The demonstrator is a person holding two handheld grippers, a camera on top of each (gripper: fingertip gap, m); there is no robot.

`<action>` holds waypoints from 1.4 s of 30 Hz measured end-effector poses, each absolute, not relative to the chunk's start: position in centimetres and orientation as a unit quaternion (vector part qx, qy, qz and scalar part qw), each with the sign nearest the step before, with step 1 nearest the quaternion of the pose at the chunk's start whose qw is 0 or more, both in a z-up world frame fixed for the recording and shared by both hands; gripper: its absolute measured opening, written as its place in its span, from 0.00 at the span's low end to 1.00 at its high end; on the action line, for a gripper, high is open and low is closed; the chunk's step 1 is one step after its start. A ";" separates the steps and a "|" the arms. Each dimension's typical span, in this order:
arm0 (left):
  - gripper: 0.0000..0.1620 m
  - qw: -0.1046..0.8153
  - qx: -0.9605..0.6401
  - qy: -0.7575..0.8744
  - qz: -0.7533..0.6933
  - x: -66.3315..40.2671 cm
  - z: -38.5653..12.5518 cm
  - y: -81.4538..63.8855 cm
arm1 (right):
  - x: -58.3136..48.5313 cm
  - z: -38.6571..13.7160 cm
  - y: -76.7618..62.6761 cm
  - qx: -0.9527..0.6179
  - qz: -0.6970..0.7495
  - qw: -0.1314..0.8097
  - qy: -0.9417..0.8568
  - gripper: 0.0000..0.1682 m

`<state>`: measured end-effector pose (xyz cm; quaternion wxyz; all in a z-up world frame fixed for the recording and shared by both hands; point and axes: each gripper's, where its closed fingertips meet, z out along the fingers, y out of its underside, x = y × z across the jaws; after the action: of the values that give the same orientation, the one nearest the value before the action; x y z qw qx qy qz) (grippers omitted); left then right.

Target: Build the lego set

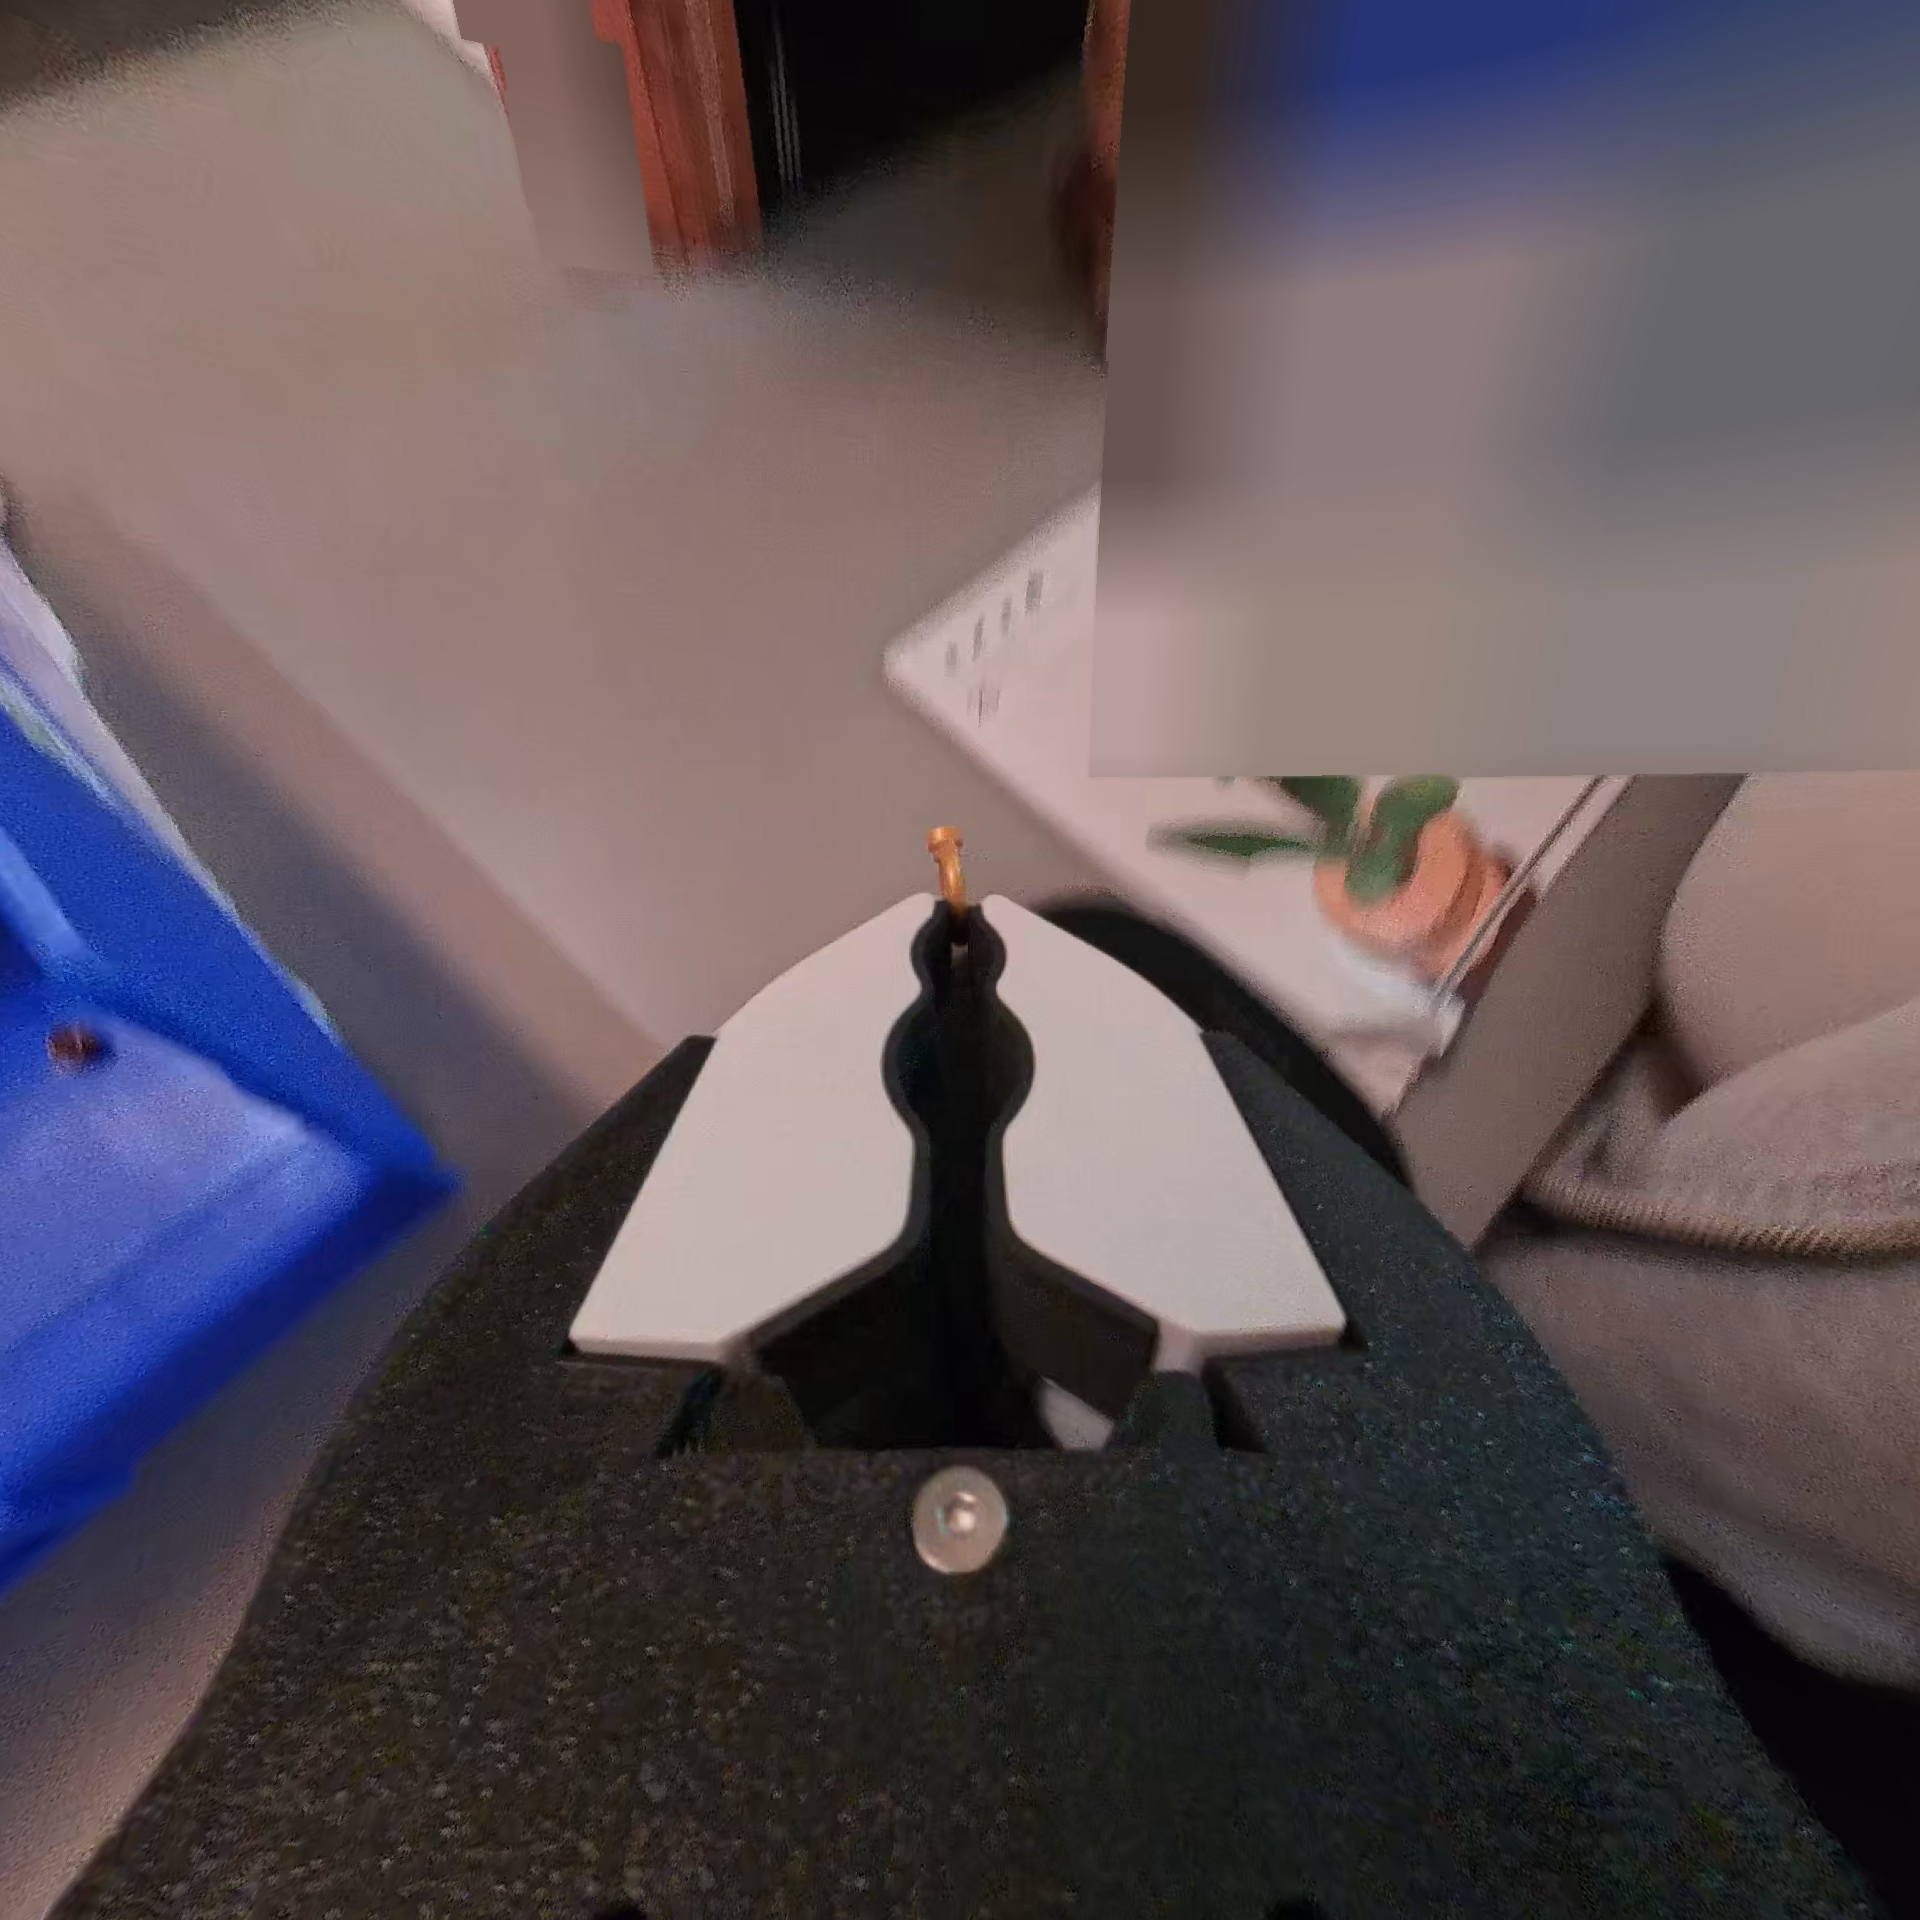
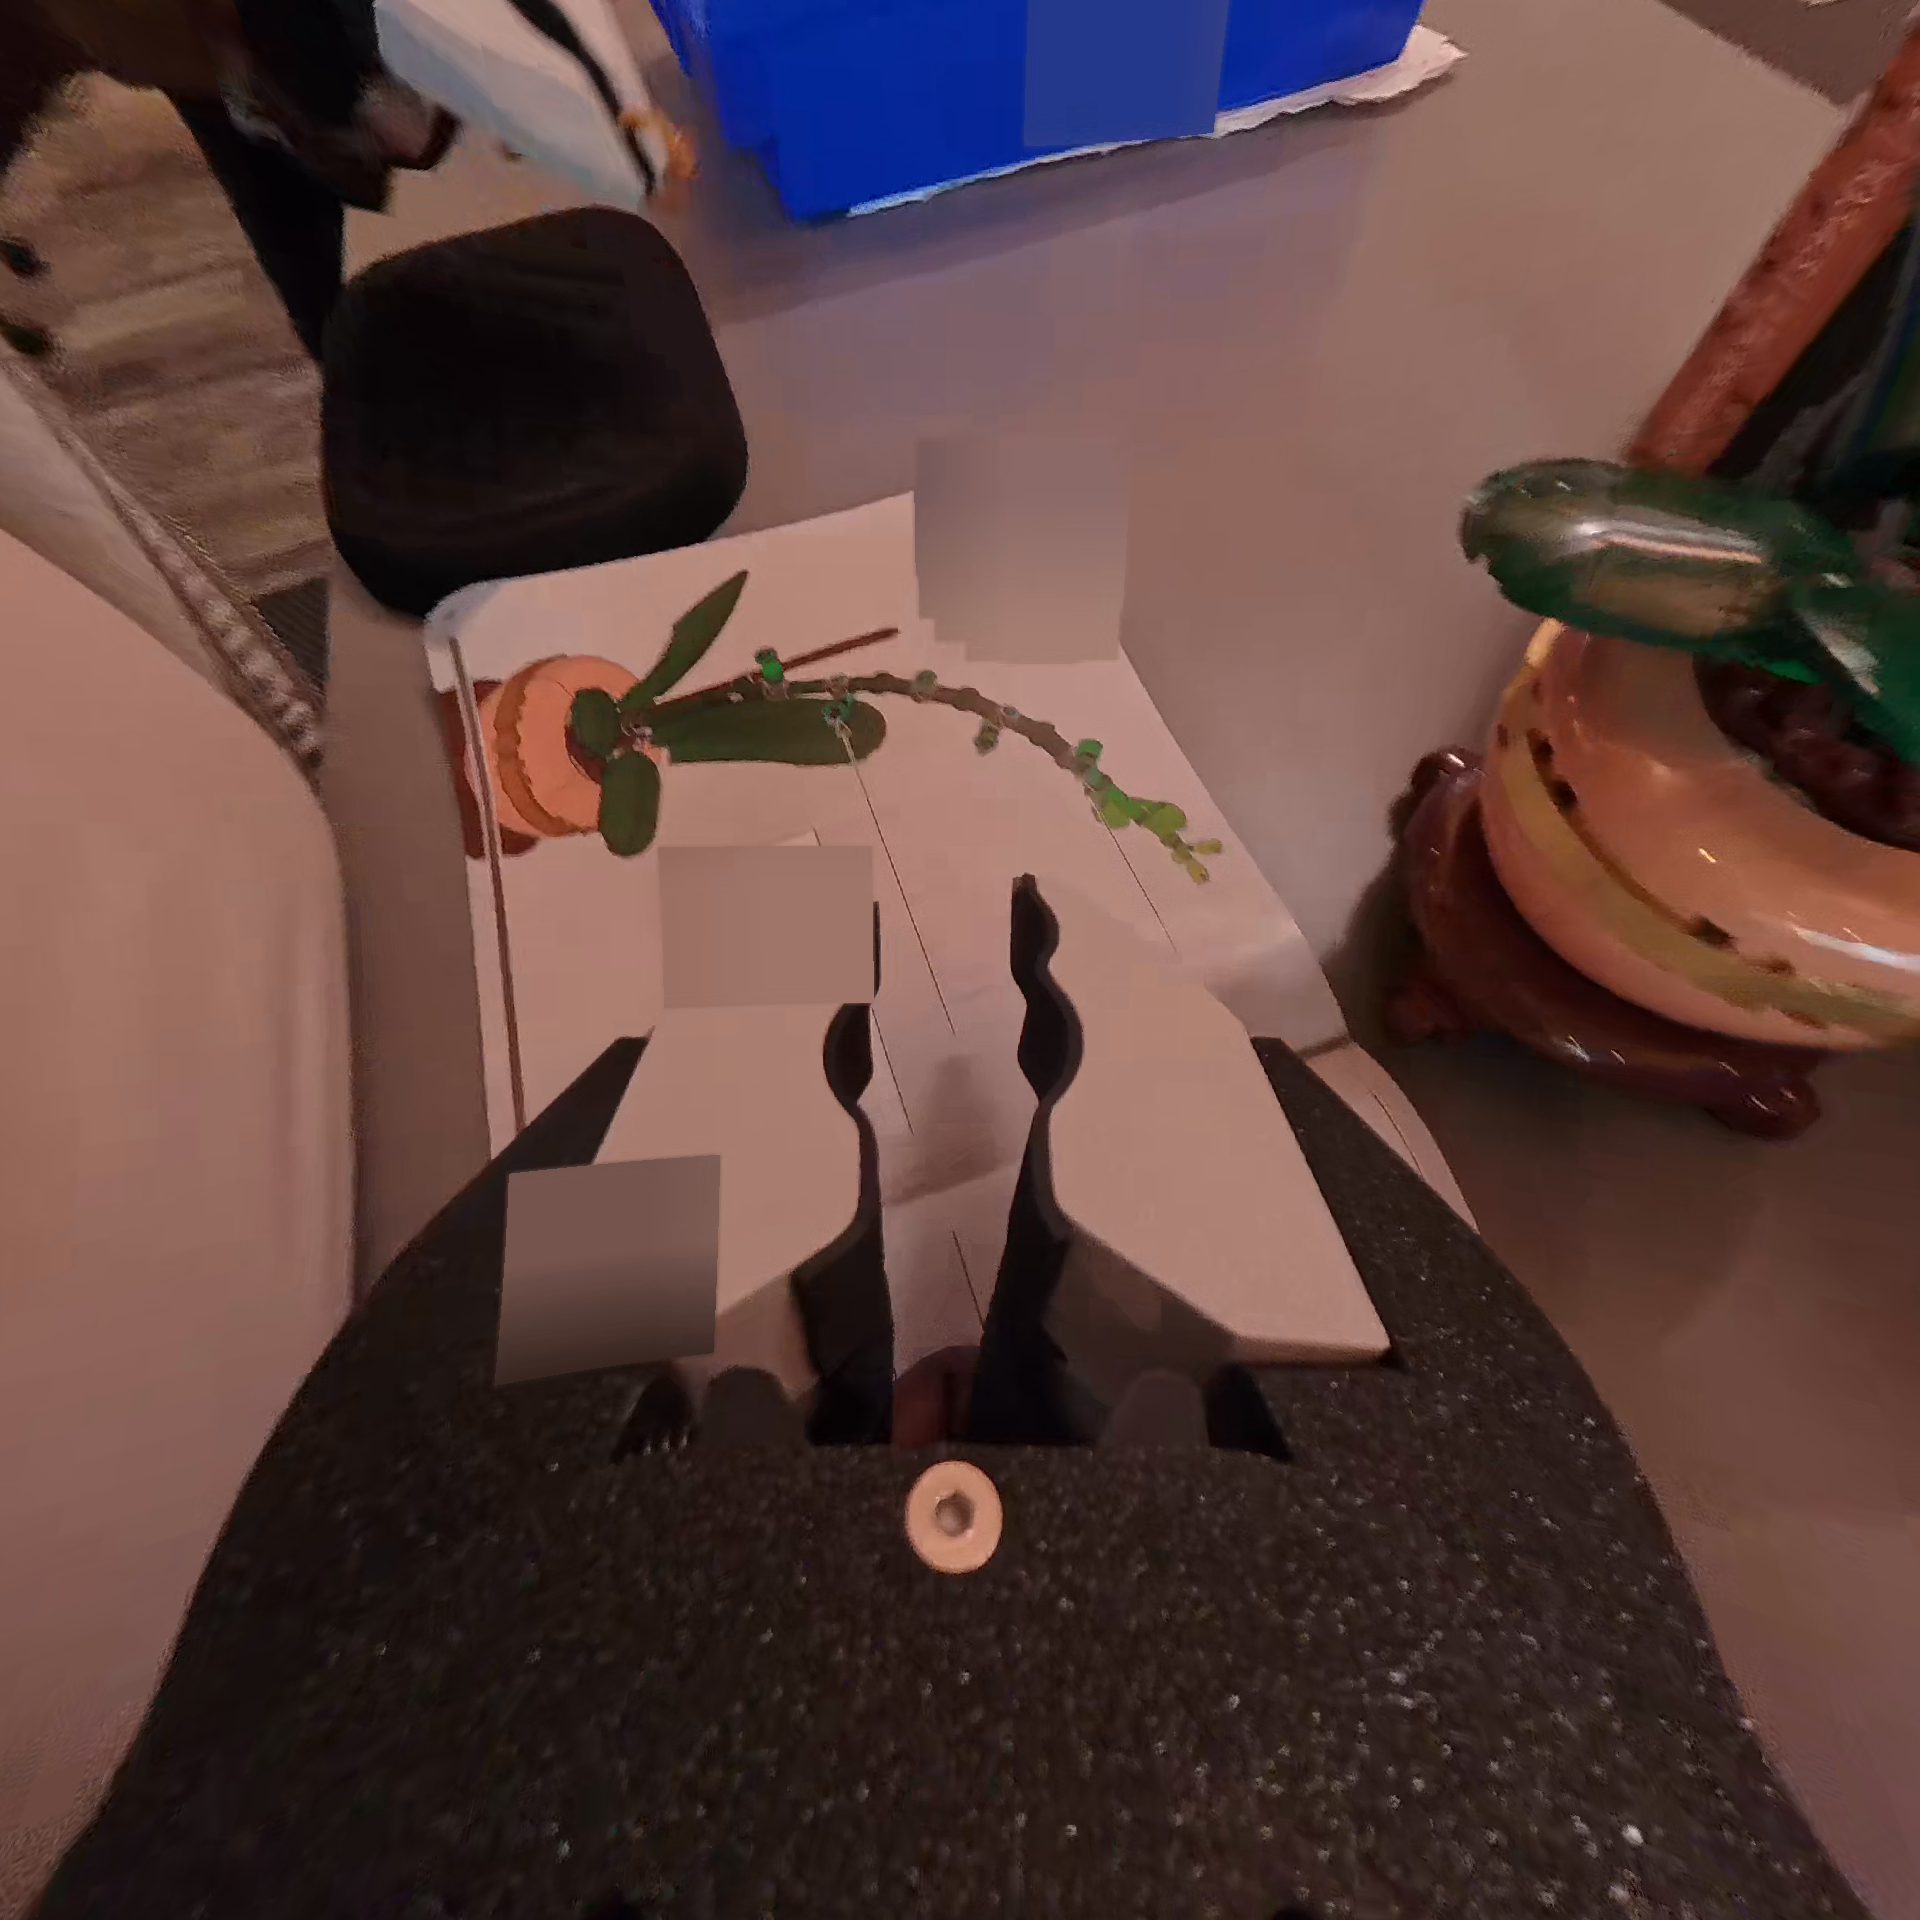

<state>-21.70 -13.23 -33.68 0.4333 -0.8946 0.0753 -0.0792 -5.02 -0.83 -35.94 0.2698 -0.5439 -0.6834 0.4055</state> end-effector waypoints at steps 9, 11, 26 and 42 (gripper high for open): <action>0.01 0.766 -0.625 0.026 -0.150 -19.2 -25.4 -4.9 | -10.9 -36.4 -3.0 -0.523 0.383 0.186 -0.738 0.14; 0.01 0.769 -0.619 0.021 -0.158 -19.8 -25.1 -5.5 | -11.7 -36.5 -2.9 -0.525 0.356 0.186 -0.750 0.14; 0.01 0.798 -0.566 -0.011 -0.207 -20.9 -24.3 -9.4 | -25.9 -30.7 -7.6 -0.401 0.341 0.224 -0.820 0.14; 0.01 0.804 -0.543 0.107 -0.218 -16.3 -23.9 -11.6 | -39.9 -29.8 -14.3 0.029 0.228 0.329 -0.916 0.11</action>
<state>-16.25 -11.56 -23.92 0.8037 -0.5434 0.1067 -0.2175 -39.89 -14.29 -29.78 0.3287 0.0291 -0.9160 0.2281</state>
